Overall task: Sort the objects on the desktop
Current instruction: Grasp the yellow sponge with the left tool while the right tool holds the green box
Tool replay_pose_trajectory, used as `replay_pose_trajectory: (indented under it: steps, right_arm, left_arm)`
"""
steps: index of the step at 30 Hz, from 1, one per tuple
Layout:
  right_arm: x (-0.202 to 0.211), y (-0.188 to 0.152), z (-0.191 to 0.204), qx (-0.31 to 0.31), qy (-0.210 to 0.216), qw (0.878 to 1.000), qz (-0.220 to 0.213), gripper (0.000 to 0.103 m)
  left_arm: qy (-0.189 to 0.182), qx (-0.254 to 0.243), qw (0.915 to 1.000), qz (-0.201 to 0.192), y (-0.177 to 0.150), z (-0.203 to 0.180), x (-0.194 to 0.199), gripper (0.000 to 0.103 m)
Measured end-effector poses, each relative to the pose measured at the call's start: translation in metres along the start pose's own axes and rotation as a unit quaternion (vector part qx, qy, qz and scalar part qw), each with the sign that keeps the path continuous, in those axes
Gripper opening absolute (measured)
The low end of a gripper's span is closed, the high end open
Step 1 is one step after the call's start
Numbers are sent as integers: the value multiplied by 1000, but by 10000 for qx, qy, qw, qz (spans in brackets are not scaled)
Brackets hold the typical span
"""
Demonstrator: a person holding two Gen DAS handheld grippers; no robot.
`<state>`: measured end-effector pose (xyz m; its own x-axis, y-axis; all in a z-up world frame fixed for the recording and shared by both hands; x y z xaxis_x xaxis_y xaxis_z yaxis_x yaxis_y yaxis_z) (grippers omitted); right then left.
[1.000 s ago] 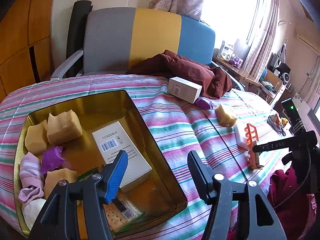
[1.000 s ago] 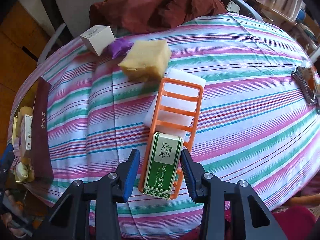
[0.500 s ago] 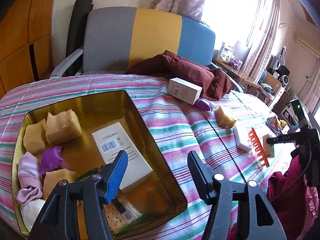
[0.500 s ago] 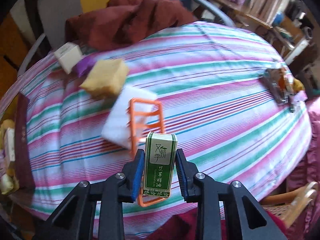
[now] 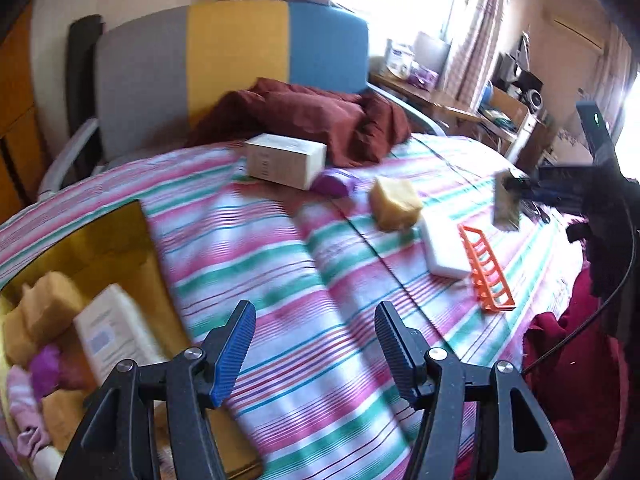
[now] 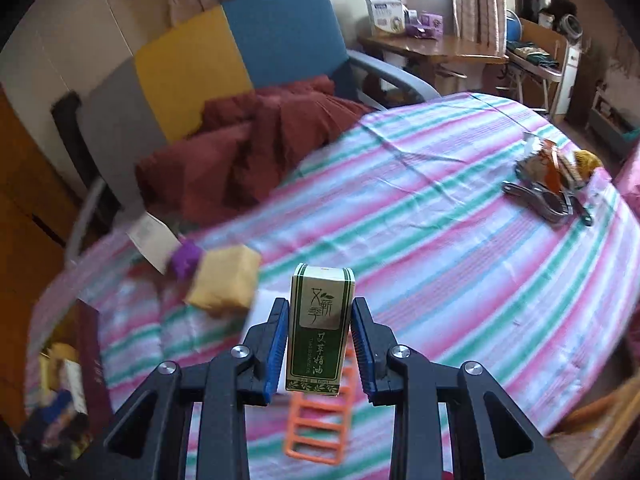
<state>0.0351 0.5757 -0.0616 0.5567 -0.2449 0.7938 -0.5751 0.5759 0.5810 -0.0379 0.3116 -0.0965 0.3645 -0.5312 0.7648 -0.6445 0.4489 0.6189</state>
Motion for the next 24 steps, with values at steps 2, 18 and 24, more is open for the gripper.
replay_pose_trajectory:
  steps: [2, 18, 24]
  right_arm:
    - [-5, 6, 11, -88, 237, 9996, -132, 32]
    - [-19, 22, 25, 2, 413, 9966, -708, 32]
    - [-16, 26, 23, 53, 291, 9962, -821, 32]
  left_arm:
    - [-16, -30, 10000, 92, 4, -6, -9, 63]
    - [-420, -175, 9976, 513, 81, -73, -100, 64]
    - [-364, -296, 9965, 692, 93, -94, -136, 70]
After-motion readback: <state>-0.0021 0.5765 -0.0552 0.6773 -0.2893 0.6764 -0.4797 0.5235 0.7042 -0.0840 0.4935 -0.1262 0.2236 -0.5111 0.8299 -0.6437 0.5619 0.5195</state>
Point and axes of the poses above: each gripper's, at about its wrist camera, not at the fingertips, and x roughly against the way its jaws point, z to its left, y to its top, the point moved 10 cm from there along -x, roughly the way its jaws point, and after that the axes turned 4 degrees about x, right-handed, at the moved point
